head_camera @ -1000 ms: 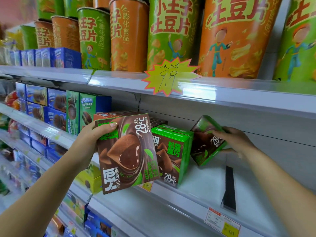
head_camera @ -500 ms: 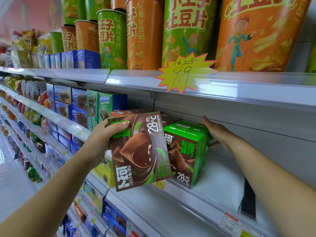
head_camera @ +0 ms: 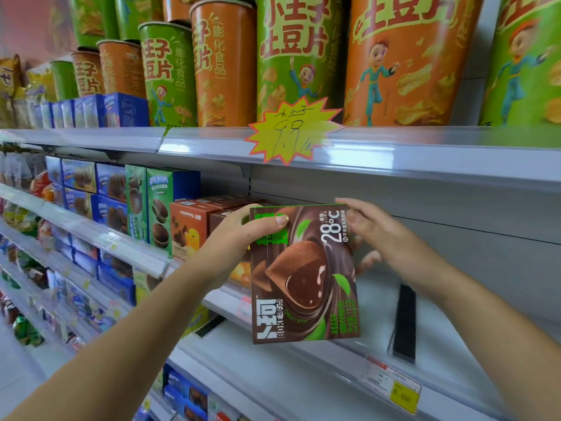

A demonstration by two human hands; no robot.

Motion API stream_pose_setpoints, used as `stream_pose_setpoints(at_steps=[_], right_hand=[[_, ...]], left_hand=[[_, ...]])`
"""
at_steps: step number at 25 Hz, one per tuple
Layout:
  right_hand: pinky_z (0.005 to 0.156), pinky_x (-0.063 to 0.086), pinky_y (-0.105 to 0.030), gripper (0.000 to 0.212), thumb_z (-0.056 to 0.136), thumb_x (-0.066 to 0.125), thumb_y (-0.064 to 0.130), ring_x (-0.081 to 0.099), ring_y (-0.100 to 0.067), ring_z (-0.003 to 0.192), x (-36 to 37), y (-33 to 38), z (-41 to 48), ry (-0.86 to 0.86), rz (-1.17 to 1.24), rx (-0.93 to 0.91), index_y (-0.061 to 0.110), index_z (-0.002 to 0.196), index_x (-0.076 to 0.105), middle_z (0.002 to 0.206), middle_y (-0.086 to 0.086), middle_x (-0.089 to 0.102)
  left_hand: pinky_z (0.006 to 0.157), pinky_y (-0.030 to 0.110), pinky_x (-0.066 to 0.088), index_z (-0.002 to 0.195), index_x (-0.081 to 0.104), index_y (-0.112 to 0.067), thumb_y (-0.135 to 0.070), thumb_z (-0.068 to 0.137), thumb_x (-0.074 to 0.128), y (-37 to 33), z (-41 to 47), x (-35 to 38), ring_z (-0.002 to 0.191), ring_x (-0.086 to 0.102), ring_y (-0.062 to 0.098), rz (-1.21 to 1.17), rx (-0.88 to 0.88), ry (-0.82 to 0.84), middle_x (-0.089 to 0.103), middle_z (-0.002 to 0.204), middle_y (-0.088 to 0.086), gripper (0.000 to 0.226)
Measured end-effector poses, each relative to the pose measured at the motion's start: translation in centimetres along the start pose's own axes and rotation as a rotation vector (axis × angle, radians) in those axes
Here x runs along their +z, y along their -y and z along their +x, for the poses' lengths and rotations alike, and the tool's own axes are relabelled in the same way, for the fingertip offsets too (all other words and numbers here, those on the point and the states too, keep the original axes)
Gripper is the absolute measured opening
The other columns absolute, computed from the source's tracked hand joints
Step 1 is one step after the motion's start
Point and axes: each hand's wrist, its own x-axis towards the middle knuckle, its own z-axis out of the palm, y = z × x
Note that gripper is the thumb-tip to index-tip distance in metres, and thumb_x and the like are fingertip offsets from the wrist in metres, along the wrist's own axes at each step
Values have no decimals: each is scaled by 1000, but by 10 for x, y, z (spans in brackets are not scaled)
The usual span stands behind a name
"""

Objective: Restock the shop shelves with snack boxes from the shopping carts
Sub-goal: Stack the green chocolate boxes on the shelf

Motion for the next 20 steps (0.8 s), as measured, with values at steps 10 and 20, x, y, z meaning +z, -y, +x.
stream_pose_setpoints(at_steps=[10,20], right_hand=[[45,43,-23,42,70,81,35,59,-20,60,-74,-18,-41,-446,-139,205,16,103,65,76,-1,70],[76,48,-34,62,83,75,36,61,-25,93,-84,-85,51,-553,-539,300,19,130,38,110,2,55]], left_hand=[[92,26,50,121,63,-27,-41,101,46,-2,18,42,111,61,6,556,240,-162,67,116,-12,30],[123,42,13,156,16,-32,-50,95,49,17,57,67,151,17,18,1398,305,221,19,164,-1,72]])
